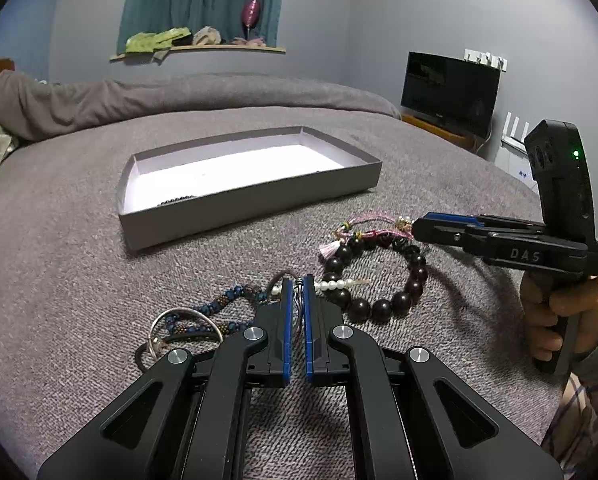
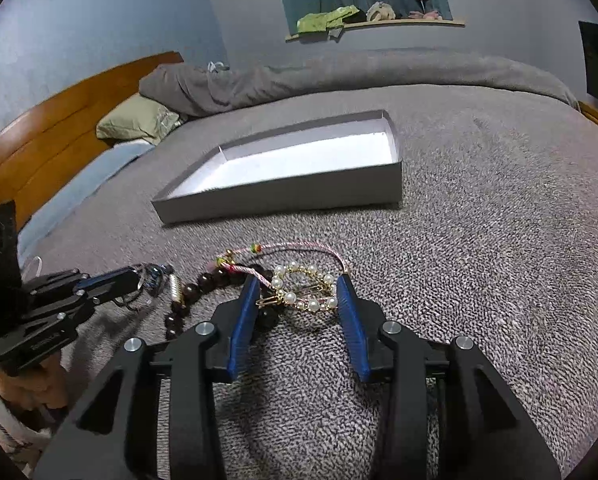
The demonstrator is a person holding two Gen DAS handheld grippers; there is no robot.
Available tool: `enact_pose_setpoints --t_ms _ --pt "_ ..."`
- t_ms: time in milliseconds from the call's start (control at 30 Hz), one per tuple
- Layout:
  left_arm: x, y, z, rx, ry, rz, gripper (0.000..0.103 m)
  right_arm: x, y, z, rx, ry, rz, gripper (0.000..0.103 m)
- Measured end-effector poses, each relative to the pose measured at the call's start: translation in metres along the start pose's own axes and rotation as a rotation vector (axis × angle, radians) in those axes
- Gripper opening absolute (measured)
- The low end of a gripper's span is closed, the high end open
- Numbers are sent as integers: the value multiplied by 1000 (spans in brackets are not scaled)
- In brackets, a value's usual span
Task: Organize jewelry
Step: 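Carry both items into the grey tray and open both grippers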
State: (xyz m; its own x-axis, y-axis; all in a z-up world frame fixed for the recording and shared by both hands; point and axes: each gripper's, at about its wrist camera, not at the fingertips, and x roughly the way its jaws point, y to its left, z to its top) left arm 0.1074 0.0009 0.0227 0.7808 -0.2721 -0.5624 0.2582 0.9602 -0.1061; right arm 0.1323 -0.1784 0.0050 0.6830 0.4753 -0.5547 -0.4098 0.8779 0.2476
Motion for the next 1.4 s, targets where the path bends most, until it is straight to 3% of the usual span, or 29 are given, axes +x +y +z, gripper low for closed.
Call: enact_pose_setpoints --t_ms 300,633,1400 --pt "-15 -2 8 6 -51 -16 5 -15 -1 8 31 -46 54 40" --pt "-22 10 24 0 -72 -7 5 -22 5 21 16 -71 56 40" --pt "10 42 90 22 -57 21 5 9 9 84 -106 -79 -41 40"
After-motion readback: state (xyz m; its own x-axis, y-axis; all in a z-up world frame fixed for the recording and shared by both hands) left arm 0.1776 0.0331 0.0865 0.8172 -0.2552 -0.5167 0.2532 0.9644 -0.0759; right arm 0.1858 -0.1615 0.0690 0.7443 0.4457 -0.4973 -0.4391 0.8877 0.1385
